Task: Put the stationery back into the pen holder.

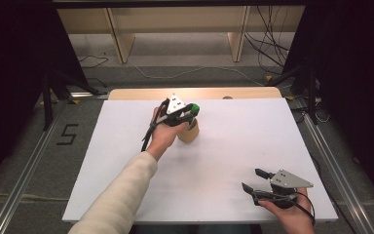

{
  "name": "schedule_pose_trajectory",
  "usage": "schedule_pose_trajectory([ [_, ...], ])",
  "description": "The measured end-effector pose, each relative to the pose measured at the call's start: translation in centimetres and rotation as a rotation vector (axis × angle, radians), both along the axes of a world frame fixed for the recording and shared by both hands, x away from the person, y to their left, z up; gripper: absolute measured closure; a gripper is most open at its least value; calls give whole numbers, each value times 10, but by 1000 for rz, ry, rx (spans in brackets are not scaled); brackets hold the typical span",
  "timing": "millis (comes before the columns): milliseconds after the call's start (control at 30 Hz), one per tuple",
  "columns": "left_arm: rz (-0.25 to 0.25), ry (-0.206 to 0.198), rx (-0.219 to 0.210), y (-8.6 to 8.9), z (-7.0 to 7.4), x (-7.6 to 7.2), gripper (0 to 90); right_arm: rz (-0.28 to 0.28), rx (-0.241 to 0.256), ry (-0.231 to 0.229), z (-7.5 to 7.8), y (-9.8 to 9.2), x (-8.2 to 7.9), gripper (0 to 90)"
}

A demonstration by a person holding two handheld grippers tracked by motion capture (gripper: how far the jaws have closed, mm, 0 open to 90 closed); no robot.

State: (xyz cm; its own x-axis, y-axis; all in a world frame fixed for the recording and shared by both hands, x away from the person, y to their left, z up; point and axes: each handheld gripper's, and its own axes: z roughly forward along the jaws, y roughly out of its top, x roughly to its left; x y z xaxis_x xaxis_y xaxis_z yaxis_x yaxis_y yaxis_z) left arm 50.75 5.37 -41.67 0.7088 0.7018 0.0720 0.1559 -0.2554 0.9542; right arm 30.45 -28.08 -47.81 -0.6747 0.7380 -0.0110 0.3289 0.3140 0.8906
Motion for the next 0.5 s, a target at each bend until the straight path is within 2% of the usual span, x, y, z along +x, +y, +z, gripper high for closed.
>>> schedule_pose_trajectory([
  [500, 1, 13, 30, 1, -6, 0, 670, -1, 0, 5, 0, 0, 0, 288],
])
